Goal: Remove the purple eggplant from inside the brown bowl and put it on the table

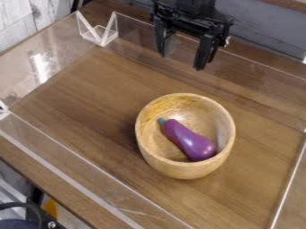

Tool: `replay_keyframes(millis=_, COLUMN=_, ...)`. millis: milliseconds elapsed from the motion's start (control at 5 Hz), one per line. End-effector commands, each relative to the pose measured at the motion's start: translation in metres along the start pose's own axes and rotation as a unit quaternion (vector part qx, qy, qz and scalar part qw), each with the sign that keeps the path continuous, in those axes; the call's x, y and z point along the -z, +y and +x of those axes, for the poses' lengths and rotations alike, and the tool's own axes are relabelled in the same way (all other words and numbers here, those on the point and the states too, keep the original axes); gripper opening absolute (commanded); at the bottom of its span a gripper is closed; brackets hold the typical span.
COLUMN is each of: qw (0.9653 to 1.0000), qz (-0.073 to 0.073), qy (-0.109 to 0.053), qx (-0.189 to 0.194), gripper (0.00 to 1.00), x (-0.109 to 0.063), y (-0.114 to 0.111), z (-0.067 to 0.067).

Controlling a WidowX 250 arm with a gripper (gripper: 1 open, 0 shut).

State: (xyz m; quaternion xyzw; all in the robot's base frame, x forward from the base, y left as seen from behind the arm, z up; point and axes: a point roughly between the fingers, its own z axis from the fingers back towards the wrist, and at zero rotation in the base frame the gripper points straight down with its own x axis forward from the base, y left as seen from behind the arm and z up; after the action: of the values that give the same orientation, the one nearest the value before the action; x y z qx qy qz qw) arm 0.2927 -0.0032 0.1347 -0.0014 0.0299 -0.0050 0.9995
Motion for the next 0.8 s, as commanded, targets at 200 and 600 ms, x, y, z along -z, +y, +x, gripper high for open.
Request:
replay_keyframes(millis=200, qw=0.9965, qz=-0.023, qy=0.025, qx=-0.077, gripper=1.0, x=0.017, y=-0.023, z=-0.026)
replay_keyframes(millis=600, qw=0.976, qz=-0.048, qy=0.02, qx=-0.211, gripper=1.0, x=0.012, y=-0.03, z=-0.049)
